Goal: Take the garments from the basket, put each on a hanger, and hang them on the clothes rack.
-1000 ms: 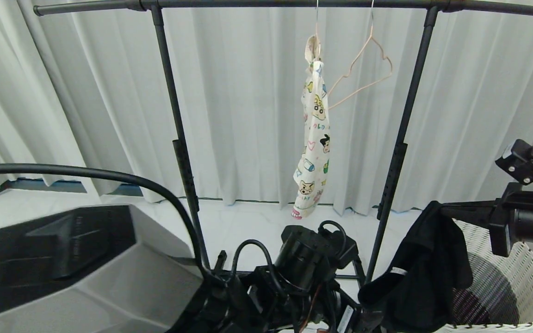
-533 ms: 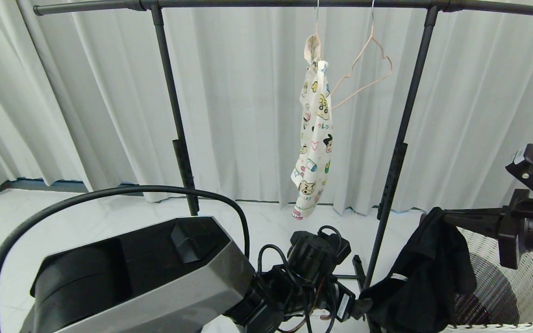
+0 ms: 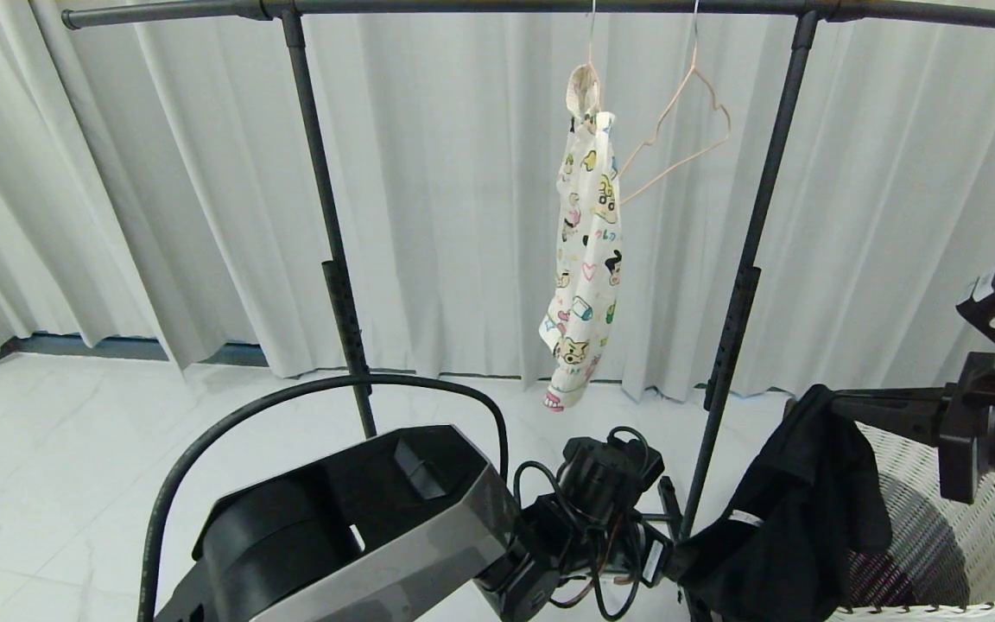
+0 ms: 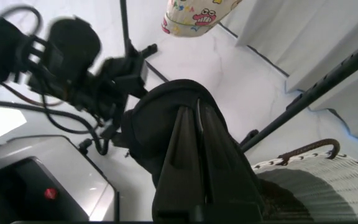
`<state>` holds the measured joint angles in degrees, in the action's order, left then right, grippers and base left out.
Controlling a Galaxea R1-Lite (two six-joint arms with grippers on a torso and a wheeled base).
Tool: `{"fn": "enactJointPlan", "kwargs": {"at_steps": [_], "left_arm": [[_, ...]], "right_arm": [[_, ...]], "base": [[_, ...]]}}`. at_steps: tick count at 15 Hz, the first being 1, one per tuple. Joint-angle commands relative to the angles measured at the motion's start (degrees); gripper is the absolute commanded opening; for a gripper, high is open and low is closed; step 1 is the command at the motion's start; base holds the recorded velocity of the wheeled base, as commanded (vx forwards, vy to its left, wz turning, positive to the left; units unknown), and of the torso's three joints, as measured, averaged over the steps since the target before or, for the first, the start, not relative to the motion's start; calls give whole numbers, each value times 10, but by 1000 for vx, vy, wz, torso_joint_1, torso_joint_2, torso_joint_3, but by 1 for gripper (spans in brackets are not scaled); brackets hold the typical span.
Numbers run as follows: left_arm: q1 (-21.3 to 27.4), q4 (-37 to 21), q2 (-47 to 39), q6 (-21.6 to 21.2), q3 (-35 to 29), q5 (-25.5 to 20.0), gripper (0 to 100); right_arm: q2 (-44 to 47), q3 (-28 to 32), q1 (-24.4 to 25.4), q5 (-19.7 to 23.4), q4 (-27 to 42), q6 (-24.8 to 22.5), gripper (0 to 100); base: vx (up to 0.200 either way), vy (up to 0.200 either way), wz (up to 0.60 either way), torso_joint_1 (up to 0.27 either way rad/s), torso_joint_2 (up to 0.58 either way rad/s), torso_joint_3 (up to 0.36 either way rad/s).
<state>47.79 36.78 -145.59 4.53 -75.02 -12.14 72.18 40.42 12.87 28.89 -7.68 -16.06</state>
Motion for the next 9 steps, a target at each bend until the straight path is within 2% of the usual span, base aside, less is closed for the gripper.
{"fn": "enactJointPlan", "kwargs": {"at_steps": [1,6,9], "left_arm": [[-1,0,-18,-1,-7,-1,0],[-14,0,3,1,12,7,0],[-27,1,64,-1,65,54,0]], "right_arm": [[1,3,0,-1,-1,0,0],[21,3,0,-1,-4,7,0],[67,7,1,0,-13,23,0]], "base": [[0,0,0,0,0,0],[0,0,0,0,0,0],[0,0,0,0,0,0]]}}
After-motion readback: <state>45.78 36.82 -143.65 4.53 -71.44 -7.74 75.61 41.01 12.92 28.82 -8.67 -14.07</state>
